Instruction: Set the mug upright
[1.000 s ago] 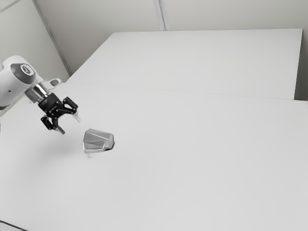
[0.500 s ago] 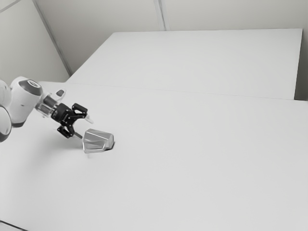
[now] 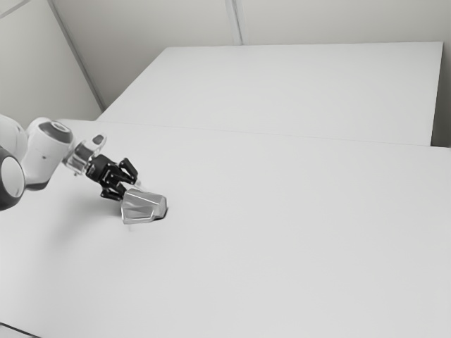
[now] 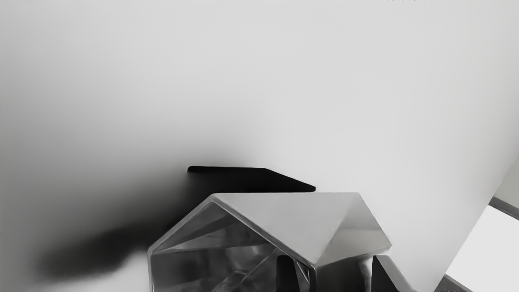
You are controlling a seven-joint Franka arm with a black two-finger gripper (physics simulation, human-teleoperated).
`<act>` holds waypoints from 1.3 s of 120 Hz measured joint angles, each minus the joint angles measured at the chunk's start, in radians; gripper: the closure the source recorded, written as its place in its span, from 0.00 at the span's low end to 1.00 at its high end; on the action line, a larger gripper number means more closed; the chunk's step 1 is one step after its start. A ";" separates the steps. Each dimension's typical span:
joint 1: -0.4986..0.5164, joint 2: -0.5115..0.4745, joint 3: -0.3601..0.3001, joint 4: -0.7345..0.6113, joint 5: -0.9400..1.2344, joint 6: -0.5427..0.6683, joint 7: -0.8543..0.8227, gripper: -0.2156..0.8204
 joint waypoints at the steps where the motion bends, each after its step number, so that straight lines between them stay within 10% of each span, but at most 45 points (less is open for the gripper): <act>1: -0.001 0.000 0.000 0.002 0.003 0.000 0.000 0.76; 53: -0.104 -0.085 -0.020 0.021 0.139 0.052 -0.004 0.94; 96: -0.316 -0.343 -0.082 -0.243 0.685 0.385 -0.082 0.95; 156: -0.349 -0.300 -0.099 -0.316 0.831 0.616 -0.257 0.97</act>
